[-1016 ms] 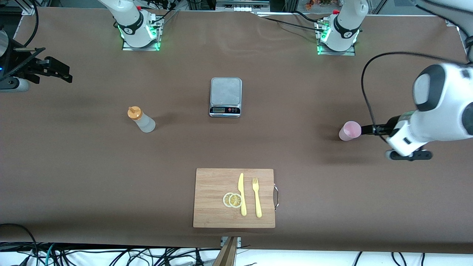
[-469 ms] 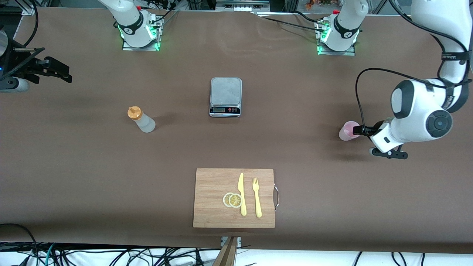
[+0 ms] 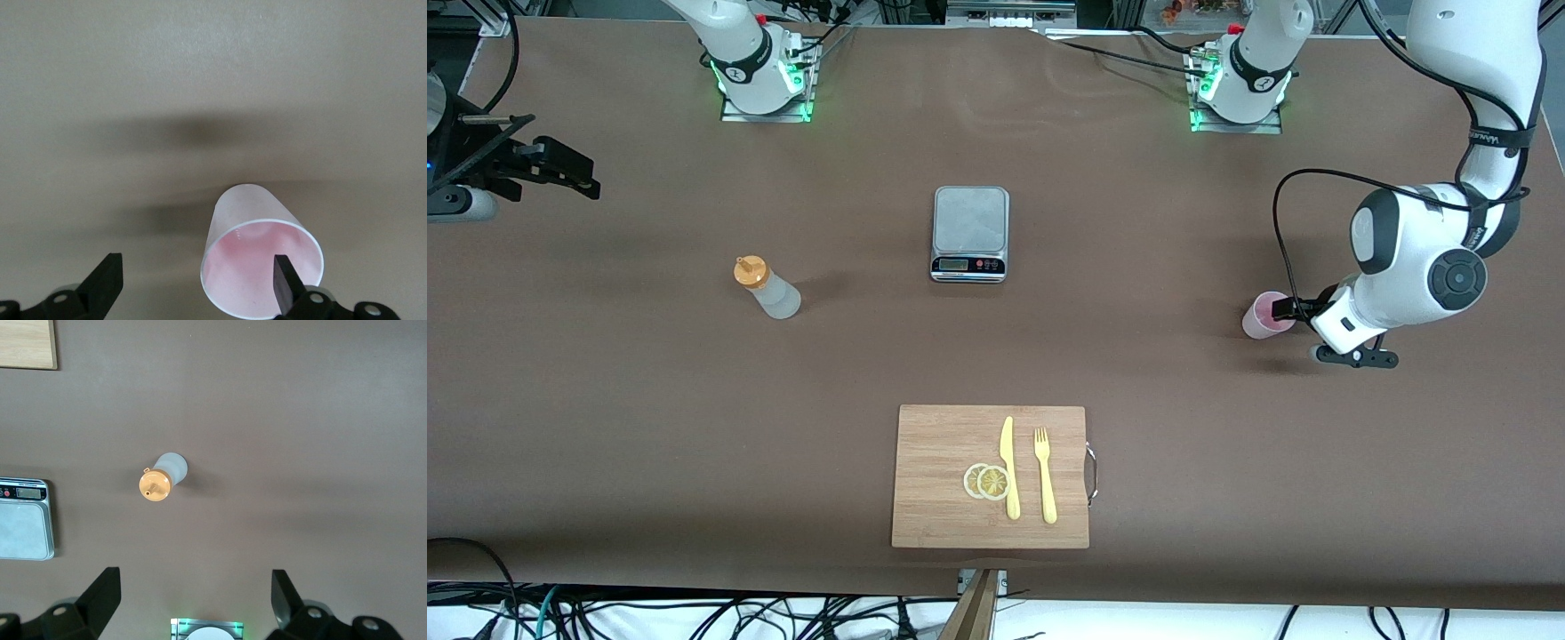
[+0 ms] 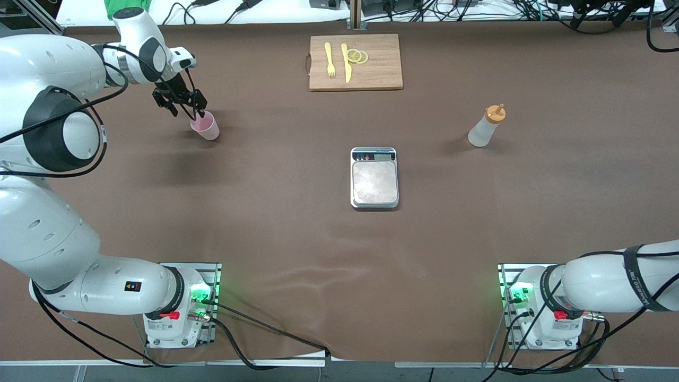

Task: Add sauce to pink cup with both arms
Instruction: 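Move the left gripper down to the pink cup and close on it, then lift the pink cup with the left gripper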

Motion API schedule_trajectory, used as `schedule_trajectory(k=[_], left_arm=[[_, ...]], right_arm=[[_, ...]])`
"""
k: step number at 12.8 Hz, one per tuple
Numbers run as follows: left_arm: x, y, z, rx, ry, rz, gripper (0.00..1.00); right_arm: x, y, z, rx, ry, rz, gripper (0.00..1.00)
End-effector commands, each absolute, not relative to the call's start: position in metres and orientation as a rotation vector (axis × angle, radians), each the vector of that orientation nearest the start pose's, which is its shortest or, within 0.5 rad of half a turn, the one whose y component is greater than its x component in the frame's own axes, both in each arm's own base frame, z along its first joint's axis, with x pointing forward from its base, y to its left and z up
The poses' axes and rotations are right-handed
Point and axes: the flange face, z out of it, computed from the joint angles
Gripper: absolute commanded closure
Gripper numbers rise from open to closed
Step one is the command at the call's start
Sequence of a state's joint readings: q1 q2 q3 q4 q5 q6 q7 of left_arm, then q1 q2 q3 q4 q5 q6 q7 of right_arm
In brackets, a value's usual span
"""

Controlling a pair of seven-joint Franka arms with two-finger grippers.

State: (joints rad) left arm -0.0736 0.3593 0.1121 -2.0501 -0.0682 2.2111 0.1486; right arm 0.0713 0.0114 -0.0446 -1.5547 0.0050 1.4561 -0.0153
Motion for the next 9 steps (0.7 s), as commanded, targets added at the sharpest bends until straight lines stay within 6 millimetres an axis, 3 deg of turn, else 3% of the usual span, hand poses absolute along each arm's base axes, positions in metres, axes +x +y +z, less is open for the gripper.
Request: schedule_trajectory(k=[1,9], left_arm=[[0.559,0.017,0.252,-3.156,0.15,0.281,0.01],[0.548,0.013,0.24,-3.153,0.183,0.226,0.02]], right_arm=[[0.543,0.013,0.622,-3.131,-0.063,0.173,0.0],[0.544,0.011,0.621,-3.131,-0.058,0.175,0.0]])
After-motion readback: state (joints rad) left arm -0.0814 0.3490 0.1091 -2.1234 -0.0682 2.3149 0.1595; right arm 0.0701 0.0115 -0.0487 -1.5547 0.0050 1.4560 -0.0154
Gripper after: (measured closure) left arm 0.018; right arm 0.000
